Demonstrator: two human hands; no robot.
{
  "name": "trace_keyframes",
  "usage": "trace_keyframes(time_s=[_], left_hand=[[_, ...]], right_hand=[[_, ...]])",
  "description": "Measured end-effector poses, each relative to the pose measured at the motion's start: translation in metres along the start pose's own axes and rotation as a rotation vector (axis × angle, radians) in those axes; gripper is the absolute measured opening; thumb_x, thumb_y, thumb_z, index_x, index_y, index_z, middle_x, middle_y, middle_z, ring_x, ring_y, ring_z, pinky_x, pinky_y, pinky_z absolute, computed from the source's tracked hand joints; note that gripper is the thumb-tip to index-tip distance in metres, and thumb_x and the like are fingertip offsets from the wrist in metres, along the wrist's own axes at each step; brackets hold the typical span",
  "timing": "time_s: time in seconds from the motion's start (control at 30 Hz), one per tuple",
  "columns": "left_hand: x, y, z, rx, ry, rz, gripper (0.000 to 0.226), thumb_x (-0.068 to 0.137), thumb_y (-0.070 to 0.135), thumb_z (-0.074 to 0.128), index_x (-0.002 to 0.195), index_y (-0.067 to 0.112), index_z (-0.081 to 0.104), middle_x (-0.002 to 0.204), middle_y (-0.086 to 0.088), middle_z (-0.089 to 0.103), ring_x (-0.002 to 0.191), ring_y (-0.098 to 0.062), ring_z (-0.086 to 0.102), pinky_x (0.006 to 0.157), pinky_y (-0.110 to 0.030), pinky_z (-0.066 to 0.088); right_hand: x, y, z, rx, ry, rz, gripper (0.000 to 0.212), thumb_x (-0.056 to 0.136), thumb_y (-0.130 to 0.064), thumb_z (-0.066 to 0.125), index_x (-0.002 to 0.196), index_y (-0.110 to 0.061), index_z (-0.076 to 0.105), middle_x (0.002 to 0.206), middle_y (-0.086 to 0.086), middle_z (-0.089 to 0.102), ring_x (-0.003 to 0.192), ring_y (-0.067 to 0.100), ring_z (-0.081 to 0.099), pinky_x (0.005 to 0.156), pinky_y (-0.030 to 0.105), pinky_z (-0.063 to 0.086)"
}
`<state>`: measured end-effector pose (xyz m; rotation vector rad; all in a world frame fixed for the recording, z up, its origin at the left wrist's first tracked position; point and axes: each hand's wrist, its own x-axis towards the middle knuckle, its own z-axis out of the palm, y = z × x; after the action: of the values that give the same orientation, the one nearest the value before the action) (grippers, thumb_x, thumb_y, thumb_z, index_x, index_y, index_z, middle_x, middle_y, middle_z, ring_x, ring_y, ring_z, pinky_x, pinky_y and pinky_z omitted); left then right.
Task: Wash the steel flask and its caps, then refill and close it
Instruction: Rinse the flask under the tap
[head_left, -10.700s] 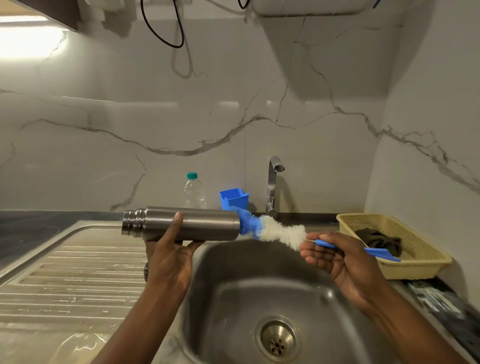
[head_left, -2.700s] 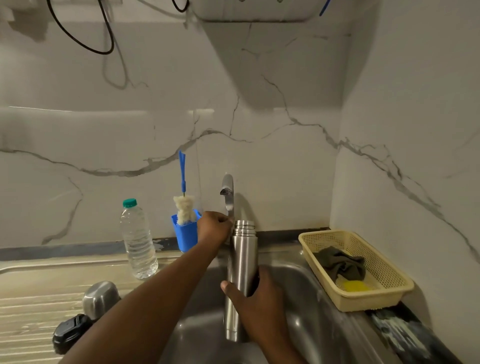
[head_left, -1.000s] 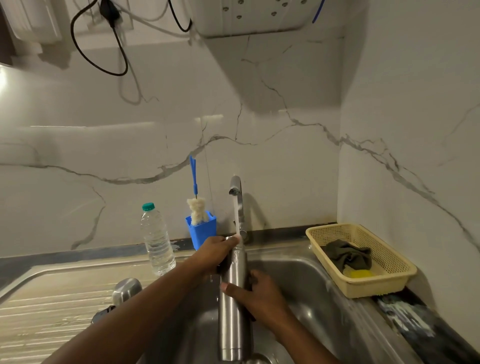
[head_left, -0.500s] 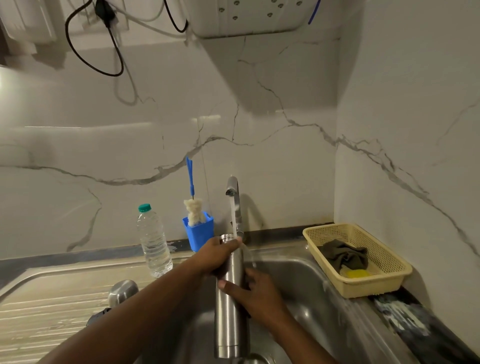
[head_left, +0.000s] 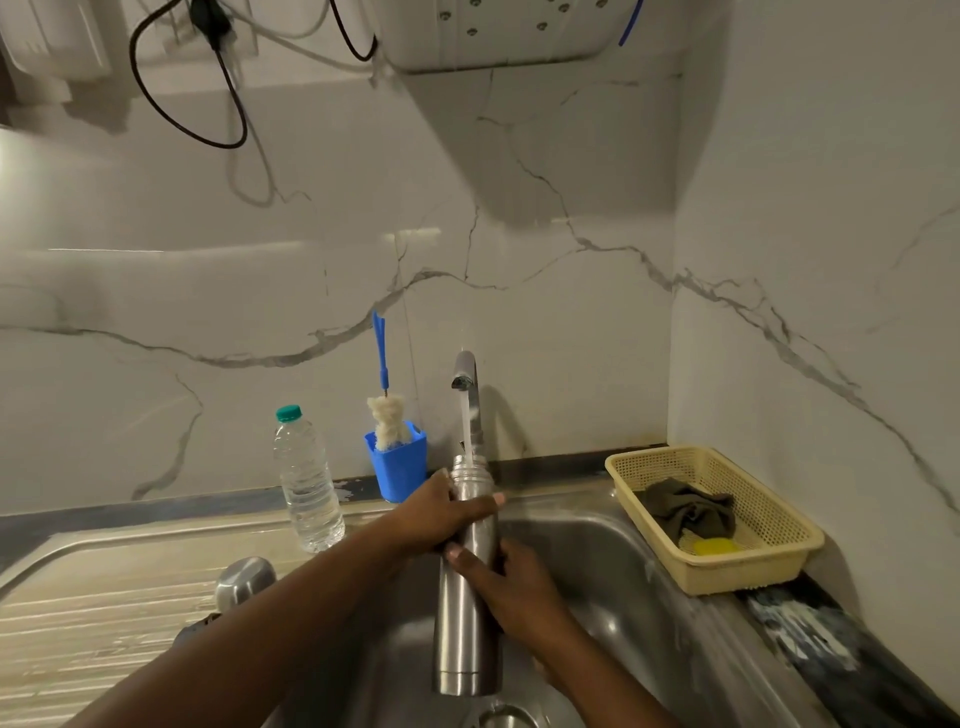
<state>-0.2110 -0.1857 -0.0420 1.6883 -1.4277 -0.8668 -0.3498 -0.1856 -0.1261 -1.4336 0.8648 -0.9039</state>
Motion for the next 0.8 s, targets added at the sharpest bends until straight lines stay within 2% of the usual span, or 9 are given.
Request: trace_keyframes(time_s=[0.07, 0.17, 0.23, 0.3, 0.33, 0.43, 0.6, 0.7, 0.8], left_hand=[[-0.001, 0.004, -0.003, 0.024, 0.018, -0.006, 0.032, 0.096, 0.045, 0.072, 0.111, 0.018, 0.061, 0.1, -0.004, 0.071, 0.086, -0.014, 0.07, 0.073, -0.027, 0.062], [0.001, 0.008, -0.009, -0.156, 0.112, -0.047, 0.026, 0.096, 0.044, 0.072, 0.101, 0.025, 0.055, 0.105, -0.007, 0.067, 0.095, -0.022, 0.068, 0.082, -0.035, 0.06], [0.002, 0.009, -0.014, -0.357, 0.181, -0.049, 0.033, 0.094, 0.039, 0.075, 0.114, 0.019, 0.058, 0.112, -0.011, 0.068, 0.1, -0.027, 0.069, 0.087, -0.041, 0.059], [0.005, 0.007, -0.016, -0.487, 0.236, -0.065, 0.054, 0.091, 0.037, 0.079, 0.134, 0.017, 0.053, 0.122, -0.012, 0.068, 0.108, -0.031, 0.069, 0.091, -0.047, 0.059], [0.005, 0.006, -0.015, -0.511, 0.246, -0.076, 0.056, 0.091, 0.037, 0.079, 0.136, 0.017, 0.051, 0.123, -0.012, 0.067, 0.109, -0.031, 0.068, 0.091, -0.048, 0.06], [0.002, 0.003, -0.007, -0.512, 0.226, -0.03, 0.038, 0.093, 0.035, 0.077, 0.122, 0.017, 0.058, 0.114, -0.011, 0.072, 0.102, -0.026, 0.071, 0.08, -0.04, 0.059], [-0.007, -0.011, 0.002, -0.32, 0.184, -0.041, 0.061, 0.087, 0.027, 0.085, 0.13, 0.018, 0.043, 0.114, -0.005, 0.065, 0.095, -0.017, 0.068, 0.06, -0.025, 0.057], [-0.01, -0.016, 0.001, -0.315, 0.188, -0.052, 0.062, 0.088, 0.028, 0.084, 0.132, 0.018, 0.042, 0.12, -0.007, 0.063, 0.101, -0.021, 0.068, 0.066, -0.029, 0.058], [-0.009, -0.014, -0.002, -0.351, 0.251, -0.009, 0.06, 0.088, 0.029, 0.084, 0.13, 0.02, 0.042, 0.123, -0.007, 0.063, 0.105, -0.022, 0.068, 0.077, -0.037, 0.061]], right_hand=[[0.001, 0.001, 0.0, 0.01, -0.028, -0.007, 0.05, 0.079, -0.052, 0.085, 0.12, -0.028, 0.069, 0.107, -0.005, 0.079, 0.096, 0.008, 0.076, 0.086, 0.031, 0.062], [0.002, 0.002, -0.002, 0.011, -0.082, 0.015, 0.071, 0.066, -0.054, 0.092, 0.128, -0.034, 0.063, 0.115, -0.007, 0.076, 0.101, 0.009, 0.075, 0.085, 0.034, 0.063], [0.0, 0.003, -0.003, 0.006, -0.071, 0.039, 0.067, 0.068, -0.052, 0.092, 0.125, -0.031, 0.066, 0.111, -0.006, 0.077, 0.096, 0.009, 0.076, 0.08, 0.03, 0.064], [-0.003, 0.002, -0.004, -0.006, -0.032, 0.051, 0.06, 0.072, -0.058, 0.088, 0.12, -0.028, 0.069, 0.106, -0.006, 0.078, 0.093, 0.008, 0.076, 0.082, 0.028, 0.063], [-0.004, 0.003, -0.005, -0.023, -0.012, 0.042, 0.055, 0.074, -0.06, 0.086, 0.117, -0.029, 0.07, 0.104, -0.007, 0.078, 0.091, 0.007, 0.075, 0.081, 0.026, 0.062], [-0.007, 0.0, -0.003, -0.076, 0.014, -0.012, 0.036, 0.084, -0.058, 0.079, 0.107, -0.034, 0.066, 0.102, -0.008, 0.076, 0.091, 0.005, 0.073, 0.077, 0.022, 0.059], [-0.001, 0.002, 0.0, -0.066, -0.007, -0.044, 0.05, 0.094, -0.063, 0.063, 0.135, -0.035, 0.06, 0.119, -0.011, 0.073, 0.107, 0.001, 0.069, 0.092, 0.025, 0.055], [0.0, 0.001, 0.002, -0.052, -0.054, -0.025, 0.048, 0.1, -0.063, 0.05, 0.142, -0.039, 0.05, 0.128, -0.012, 0.068, 0.113, 0.004, 0.066, 0.09, 0.024, 0.054], [0.001, -0.004, -0.002, -0.023, -0.068, 0.027, 0.039, 0.103, -0.061, 0.047, 0.135, -0.04, 0.055, 0.124, -0.009, 0.07, 0.108, 0.007, 0.069, 0.082, 0.022, 0.055]])
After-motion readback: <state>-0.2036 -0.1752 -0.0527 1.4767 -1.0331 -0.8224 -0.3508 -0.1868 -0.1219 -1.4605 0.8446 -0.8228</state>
